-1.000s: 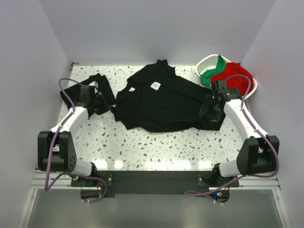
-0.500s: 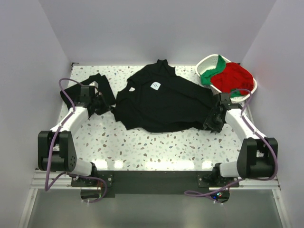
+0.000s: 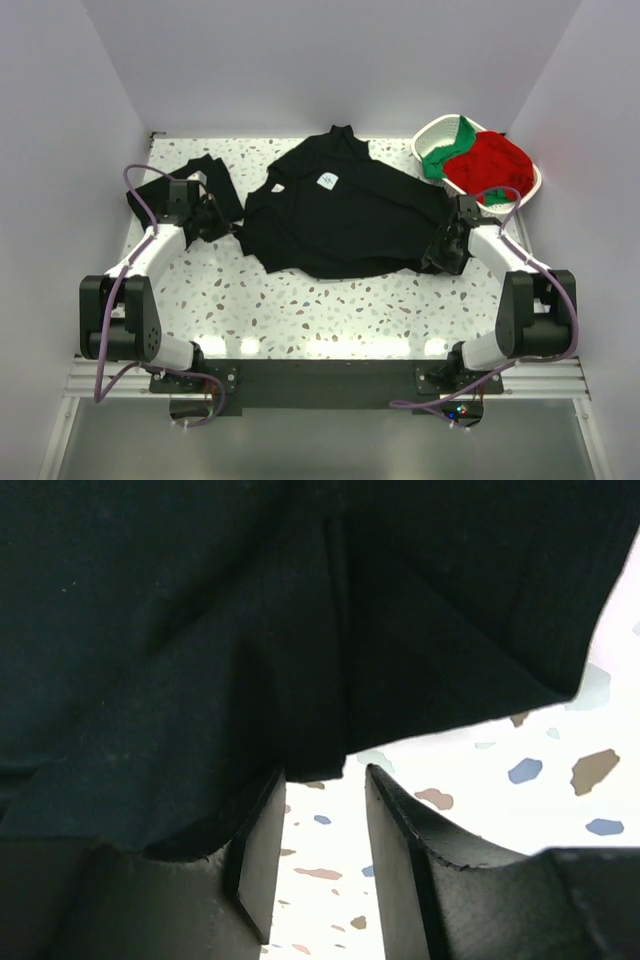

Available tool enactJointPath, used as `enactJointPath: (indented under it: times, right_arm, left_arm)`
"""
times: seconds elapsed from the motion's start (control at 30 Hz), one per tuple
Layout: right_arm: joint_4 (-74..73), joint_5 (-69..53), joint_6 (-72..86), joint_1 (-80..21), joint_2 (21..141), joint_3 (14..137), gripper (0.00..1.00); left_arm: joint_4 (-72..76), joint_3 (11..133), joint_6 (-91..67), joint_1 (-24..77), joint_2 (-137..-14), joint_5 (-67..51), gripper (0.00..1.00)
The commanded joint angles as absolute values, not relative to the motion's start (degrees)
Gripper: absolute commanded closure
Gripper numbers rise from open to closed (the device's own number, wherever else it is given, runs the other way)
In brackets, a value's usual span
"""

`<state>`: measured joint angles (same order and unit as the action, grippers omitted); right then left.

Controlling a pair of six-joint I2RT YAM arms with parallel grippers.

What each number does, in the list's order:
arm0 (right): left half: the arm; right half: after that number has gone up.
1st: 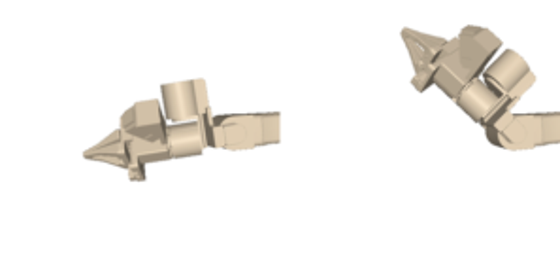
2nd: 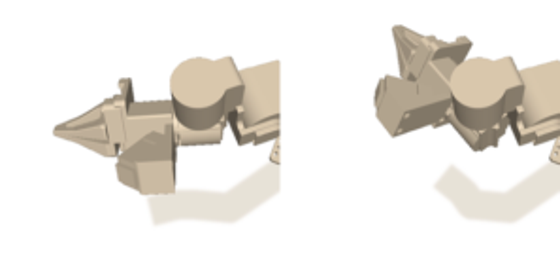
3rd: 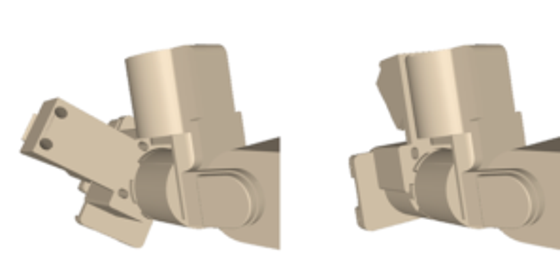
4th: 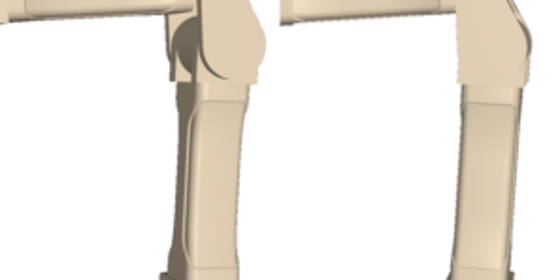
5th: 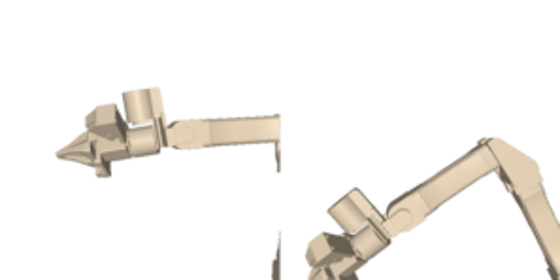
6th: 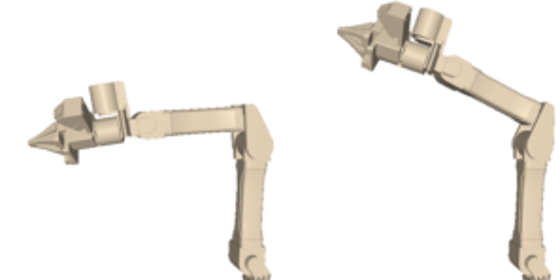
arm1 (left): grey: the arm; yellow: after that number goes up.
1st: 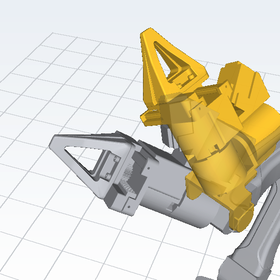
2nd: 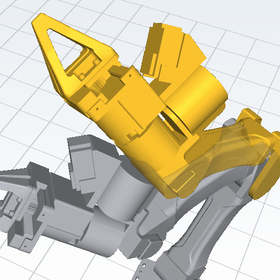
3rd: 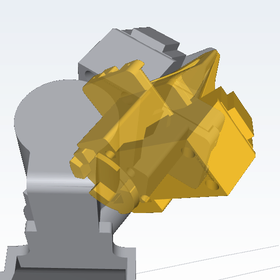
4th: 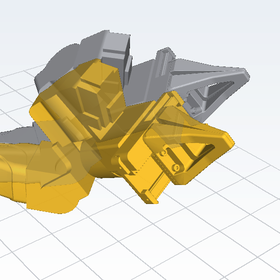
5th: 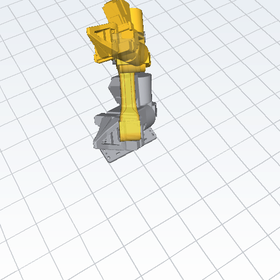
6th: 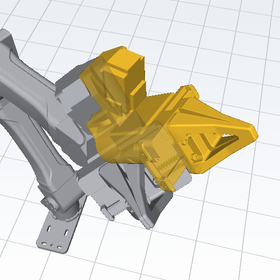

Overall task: Fold and stack the t-shirts
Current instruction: Fold the tshirt

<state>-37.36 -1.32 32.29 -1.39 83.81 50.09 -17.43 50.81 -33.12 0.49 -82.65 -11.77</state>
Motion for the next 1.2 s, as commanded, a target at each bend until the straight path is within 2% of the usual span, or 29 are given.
enactJointPath:
  times: [0.0, 0.17, 0.37, 0.7, 1.17]
  right_arm:
    - [-34.37, -2.81, 31.9, -1.32, 84.99, 50.1, 0.59]
    - [-34.19, -2.55, 31.9, -1.32, 86.4, 50.36, 0.63]
    - [-34.89, -2.46, 31.82, -1.32, 85.78, 51.24, 0.73]
    - [-36.91, -3.25, 31.29, -1.32, 84.9, 52.47, 1.0]
    - [-54.48, -5.09, 29.79, -1.32, 72.87, 55.46, 1.0]
  left_arm:
    - [-16.79, 53.0, -30.94, 0.0, -81.65, -11.78, 1.0]
    - [-16.79, 53.17, -30.85, 0.0, -81.56, -11.69, 1.0]
    - [-16.96, 53.17, -30.76, 0.0, -81.74, -11.69, 1.0]
    - [-17.05, 53.26, -30.59, 0.0, -81.83, -12.04, 1.0]
    - [-23.81, 52.82, -33.04, 0.0, -75.07, -14.68, 1.0]
